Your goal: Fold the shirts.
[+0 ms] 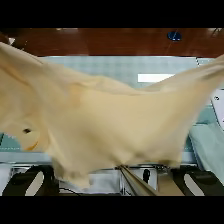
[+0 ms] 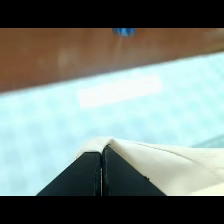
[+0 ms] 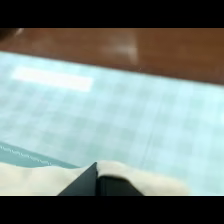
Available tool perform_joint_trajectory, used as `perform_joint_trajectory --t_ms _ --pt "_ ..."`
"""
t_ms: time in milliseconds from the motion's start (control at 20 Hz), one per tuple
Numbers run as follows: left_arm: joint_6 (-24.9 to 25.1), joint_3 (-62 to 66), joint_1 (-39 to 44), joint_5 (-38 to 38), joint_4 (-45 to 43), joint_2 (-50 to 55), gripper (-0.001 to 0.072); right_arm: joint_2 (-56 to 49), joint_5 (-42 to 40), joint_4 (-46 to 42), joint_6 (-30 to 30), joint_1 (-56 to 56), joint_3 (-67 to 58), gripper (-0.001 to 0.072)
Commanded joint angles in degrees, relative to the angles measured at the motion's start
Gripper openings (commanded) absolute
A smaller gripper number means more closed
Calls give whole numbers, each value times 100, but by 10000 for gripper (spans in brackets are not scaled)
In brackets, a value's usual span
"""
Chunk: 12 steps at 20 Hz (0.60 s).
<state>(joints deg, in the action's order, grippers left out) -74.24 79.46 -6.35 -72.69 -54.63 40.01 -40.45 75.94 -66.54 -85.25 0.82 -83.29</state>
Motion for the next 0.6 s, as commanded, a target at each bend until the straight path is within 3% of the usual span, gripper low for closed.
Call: perform_joint_trajectory --t_ms 0,200,450,500,550 --pt "348 -1038 96 647 315 981 23 -684 -1204 219 151 0 1231 21" --pt "457 -691 251 1580 568 2887 23 -2500 -2422 402 155 -2 1139 21" --pt "452 225 352 1574 1633 4747 23 -4666 -2944 1259 153 -7 70 22" --pt "420 350 352 1572 1792 4975 40 -5010 -2949 1434 138 -33 -210 23" --pt "247 431 341 1574 1823 5110 128 -5265 -2896 1652 68 -72 -448 83"
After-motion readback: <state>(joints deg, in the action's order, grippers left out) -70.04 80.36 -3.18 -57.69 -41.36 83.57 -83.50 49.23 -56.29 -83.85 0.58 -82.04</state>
